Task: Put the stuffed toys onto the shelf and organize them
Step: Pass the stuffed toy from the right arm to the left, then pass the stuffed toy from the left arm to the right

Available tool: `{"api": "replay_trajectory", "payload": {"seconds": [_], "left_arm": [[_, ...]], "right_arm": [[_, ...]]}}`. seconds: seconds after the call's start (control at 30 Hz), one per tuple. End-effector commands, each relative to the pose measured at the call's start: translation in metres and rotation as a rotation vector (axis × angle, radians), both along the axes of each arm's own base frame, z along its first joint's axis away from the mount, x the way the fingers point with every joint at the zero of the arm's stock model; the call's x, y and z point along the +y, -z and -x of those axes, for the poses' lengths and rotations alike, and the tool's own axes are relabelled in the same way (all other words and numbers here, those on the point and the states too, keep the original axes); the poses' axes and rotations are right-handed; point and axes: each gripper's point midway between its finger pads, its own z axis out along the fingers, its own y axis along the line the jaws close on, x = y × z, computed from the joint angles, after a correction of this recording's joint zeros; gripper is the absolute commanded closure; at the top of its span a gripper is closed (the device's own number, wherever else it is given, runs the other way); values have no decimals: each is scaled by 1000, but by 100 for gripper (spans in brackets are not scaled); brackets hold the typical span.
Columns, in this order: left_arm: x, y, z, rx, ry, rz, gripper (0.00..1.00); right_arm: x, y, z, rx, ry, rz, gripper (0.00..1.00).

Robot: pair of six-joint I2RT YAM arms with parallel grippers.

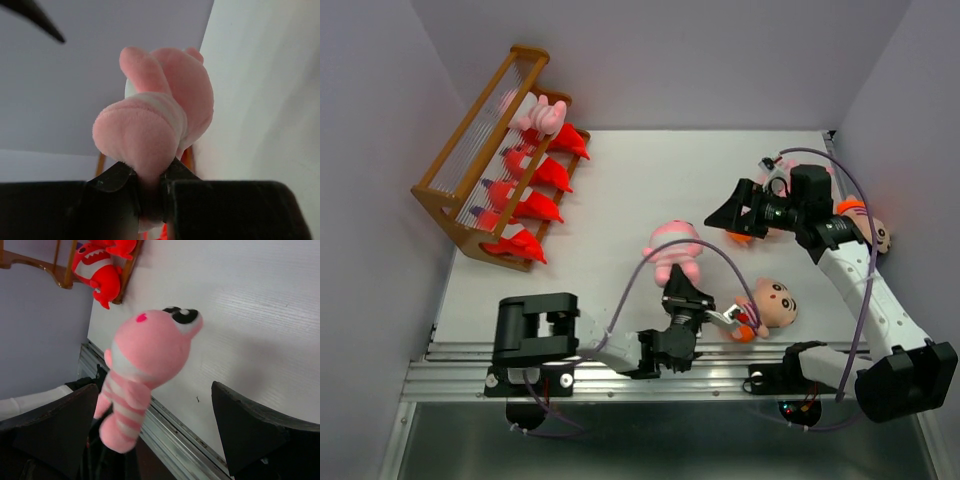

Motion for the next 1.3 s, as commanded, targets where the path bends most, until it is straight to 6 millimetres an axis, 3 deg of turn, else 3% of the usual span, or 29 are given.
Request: {"api": "replay_trajectory", "payload": {"seconds": [0.0, 0.1, 0.2, 0.47, 0.67, 0.9, 1.0, 1.1, 1.2, 1.27], "left_arm": [[5, -55, 11, -133, -52, 285, 100], [-14, -50, 20, -149, -3, 278, 100], [-22, -53, 23, -155, 8, 281, 100], [-21, -67, 24, -176, 14, 287, 100], [-21, -69, 24, -181, 17, 286, 100], [-25, -76, 25, -192, 25, 309, 100], [-26, -80, 23, -198, 21, 322, 100], [-26, -85, 22, -201, 19, 339, 100], [-27, -87, 21, -202, 16, 351, 100], [-26, -88, 20, -201, 13, 355, 100]], "right_arm": [[5, -20, -9, -75, 12, -48, 0], [10, -26, -5, -91, -24, -76, 0], [10, -19, -4, -77, -24, -74, 1], [-1, 15, -3, -161, -63, 64, 2], [10, 17, 19, -190, -221, 17, 4], [12, 31, 25, -152, -242, -1, 14], [14, 30, 29, -143, -258, -21, 23], [16, 29, 33, -141, -276, -42, 38], [18, 25, 37, -142, -296, -62, 58], [19, 21, 39, -153, -306, -73, 78]]}}
